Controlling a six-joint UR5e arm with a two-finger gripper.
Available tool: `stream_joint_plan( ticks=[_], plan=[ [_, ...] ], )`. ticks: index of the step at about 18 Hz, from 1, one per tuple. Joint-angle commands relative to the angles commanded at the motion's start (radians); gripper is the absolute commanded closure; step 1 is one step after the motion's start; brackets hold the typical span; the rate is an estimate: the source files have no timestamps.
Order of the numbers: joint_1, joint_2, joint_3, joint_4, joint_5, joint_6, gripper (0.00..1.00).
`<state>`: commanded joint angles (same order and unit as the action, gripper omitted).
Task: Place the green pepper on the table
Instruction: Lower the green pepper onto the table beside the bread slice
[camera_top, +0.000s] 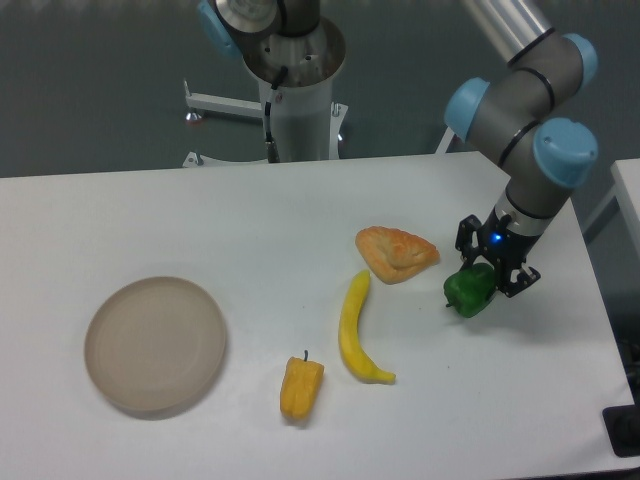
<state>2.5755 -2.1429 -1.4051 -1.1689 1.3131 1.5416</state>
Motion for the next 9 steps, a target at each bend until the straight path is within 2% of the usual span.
stream_joint_plan(
  ticks=[9],
  plan=[
    [0.002,-0.015,0.011,0.000,0.002,-0.006,0.67]
  ],
)
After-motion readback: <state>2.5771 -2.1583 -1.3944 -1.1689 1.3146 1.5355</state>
